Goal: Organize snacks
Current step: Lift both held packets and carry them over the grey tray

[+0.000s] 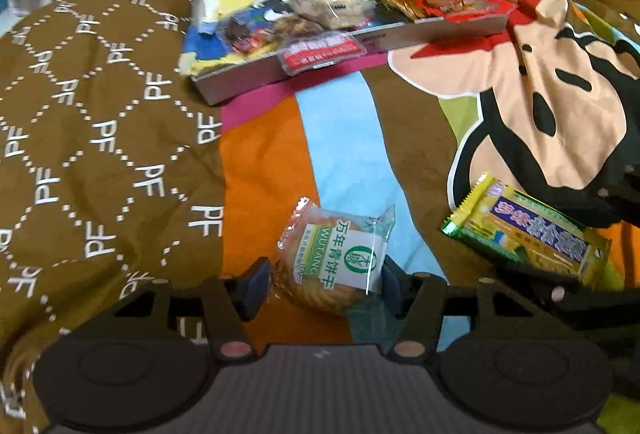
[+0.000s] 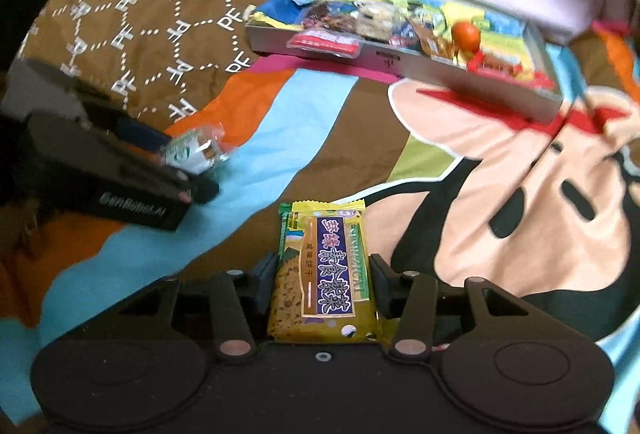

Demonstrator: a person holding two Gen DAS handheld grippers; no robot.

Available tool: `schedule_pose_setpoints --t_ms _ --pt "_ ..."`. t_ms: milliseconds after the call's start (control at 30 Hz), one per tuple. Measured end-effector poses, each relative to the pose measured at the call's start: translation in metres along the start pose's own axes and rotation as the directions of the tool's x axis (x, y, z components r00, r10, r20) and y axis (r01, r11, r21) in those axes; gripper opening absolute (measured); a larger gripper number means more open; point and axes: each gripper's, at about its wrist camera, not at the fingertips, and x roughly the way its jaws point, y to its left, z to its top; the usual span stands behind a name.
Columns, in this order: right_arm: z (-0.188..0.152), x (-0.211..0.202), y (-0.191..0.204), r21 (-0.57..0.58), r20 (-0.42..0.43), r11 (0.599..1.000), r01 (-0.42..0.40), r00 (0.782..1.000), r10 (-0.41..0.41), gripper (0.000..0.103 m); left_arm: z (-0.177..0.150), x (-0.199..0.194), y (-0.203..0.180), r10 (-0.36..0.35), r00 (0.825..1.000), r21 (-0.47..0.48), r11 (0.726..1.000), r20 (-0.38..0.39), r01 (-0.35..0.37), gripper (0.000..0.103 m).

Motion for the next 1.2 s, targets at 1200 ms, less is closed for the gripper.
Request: schedule_pose_setpoints --t_ms 1200 --pt "0.04 -0.005 -0.02 0.006 0.408 0.964 0.266 0.879 -0.246 0.05 0.085 -0.023 0.033 0.229 0.938 -0.231 0.958 0.26 -0.17 0.062"
